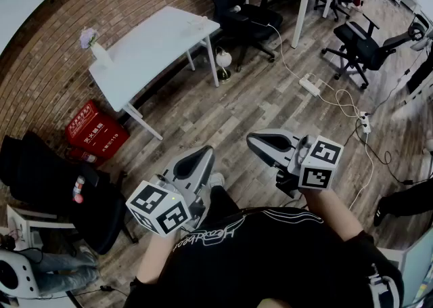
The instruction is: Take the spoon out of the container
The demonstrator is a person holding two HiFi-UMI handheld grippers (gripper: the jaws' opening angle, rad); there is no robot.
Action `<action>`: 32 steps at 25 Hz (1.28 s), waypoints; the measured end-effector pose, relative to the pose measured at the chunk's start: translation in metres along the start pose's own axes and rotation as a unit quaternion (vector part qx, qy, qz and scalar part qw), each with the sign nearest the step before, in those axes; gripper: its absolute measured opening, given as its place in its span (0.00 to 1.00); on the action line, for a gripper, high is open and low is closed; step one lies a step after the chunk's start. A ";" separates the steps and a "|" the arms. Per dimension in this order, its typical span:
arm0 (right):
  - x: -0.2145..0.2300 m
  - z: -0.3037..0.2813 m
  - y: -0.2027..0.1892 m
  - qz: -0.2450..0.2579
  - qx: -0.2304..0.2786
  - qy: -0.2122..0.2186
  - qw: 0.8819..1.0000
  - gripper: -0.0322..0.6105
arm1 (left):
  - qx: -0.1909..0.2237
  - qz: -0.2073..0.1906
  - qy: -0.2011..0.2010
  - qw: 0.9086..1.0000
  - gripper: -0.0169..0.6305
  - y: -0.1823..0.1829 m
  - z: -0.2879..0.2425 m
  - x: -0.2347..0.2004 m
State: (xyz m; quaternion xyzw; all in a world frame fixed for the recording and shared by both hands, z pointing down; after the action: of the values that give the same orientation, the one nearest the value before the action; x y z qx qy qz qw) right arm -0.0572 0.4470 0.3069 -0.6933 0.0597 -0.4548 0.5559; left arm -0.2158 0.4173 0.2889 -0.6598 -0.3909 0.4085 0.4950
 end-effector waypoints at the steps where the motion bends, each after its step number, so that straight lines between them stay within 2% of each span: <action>1: 0.000 0.000 0.000 0.000 0.001 0.000 1.000 0.05 | 0.000 0.000 0.000 1.000 0.03 0.000 -0.001 -0.001; 5: 0.001 0.002 0.000 0.002 -0.002 0.001 1.000 0.05 | 0.001 -0.003 -0.004 1.000 0.03 0.001 -0.005 0.000; 11: 0.012 0.006 0.004 0.028 0.002 -0.029 0.999 0.05 | -0.003 0.000 -0.012 1.000 0.03 -0.001 -0.019 -0.003; 19: 0.062 -0.005 0.028 0.014 0.012 -0.046 0.999 0.05 | -0.005 0.005 -0.031 0.999 0.03 0.002 -0.066 -0.045; 24: 0.127 -0.034 0.054 0.001 0.014 -0.065 0.998 0.05 | -0.009 0.013 -0.042 0.999 0.03 0.008 -0.116 -0.108; 32: 0.261 -0.126 0.132 -0.032 0.020 -0.092 0.995 0.05 | -0.029 0.038 -0.049 0.998 0.03 0.046 -0.218 -0.257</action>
State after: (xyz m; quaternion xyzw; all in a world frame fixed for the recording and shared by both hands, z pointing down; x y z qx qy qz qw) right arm 0.0625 0.1535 0.3411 -0.7227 -0.0229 -0.4074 0.5578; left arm -0.1016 0.0985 0.3221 -0.6674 -0.4011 0.4473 0.4401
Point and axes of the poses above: the fingertips, and each gripper's own axes: z backward along the fingers, x to its right, y out of its top, the point moved 5 cm from there along z, backward along the fingers, and after that the axes turned 11 degrees about -z, right-handed, at the moved point
